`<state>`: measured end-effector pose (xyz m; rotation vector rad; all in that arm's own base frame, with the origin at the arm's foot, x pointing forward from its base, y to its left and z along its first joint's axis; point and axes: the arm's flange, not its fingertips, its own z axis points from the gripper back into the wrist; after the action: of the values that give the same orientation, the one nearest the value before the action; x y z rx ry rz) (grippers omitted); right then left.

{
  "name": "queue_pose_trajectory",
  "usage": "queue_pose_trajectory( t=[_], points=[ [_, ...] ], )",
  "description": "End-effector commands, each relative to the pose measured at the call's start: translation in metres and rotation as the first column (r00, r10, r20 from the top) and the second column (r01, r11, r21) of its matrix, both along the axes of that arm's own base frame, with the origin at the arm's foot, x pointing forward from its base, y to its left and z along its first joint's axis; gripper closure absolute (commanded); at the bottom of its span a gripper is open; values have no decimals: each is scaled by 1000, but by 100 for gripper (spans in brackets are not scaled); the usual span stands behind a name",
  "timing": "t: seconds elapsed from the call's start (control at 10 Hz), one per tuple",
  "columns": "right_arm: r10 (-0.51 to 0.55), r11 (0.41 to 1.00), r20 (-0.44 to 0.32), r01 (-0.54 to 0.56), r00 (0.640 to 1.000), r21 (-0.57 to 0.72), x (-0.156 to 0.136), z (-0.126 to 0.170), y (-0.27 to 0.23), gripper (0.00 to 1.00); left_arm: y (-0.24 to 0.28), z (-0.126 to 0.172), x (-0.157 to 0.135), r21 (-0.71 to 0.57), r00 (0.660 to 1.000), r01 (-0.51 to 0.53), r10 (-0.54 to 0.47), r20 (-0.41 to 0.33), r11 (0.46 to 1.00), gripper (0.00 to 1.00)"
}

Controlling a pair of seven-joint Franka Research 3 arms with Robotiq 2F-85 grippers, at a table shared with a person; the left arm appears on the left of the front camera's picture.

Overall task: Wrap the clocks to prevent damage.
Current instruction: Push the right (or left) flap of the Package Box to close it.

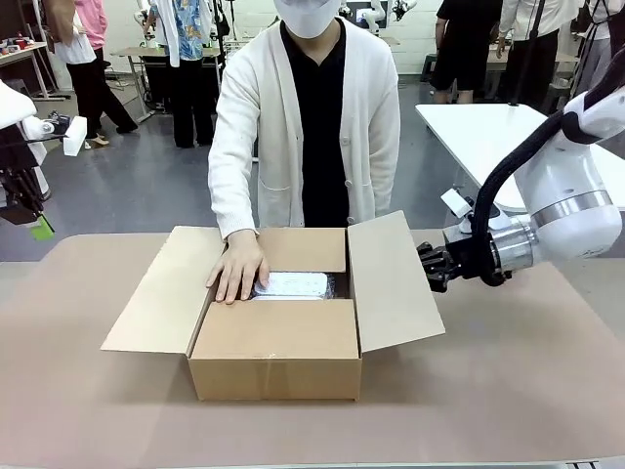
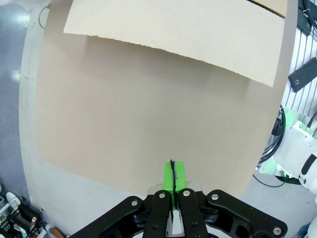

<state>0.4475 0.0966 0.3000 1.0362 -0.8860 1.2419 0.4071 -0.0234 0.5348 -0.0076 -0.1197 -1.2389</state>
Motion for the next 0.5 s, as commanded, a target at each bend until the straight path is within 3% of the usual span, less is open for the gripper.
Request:
queue_pose_trajectory(
  t=[0.0,0.2,0.4],
  points=[
    [75,988,-17,-72,997,136,-6,-4,13,99,-1,0,-2,-9,1000,-19,20,5,1000,100],
    [134,969,64,-144,989,199,-17,16,32,99,-1,0,-2,-9,1000,-19,20,5,1000,100],
    [165,967,99,-181,981,180,-22,28,48,99,-1,0,-2,-9,1000,-19,20,5,1000,100]
  ],
)
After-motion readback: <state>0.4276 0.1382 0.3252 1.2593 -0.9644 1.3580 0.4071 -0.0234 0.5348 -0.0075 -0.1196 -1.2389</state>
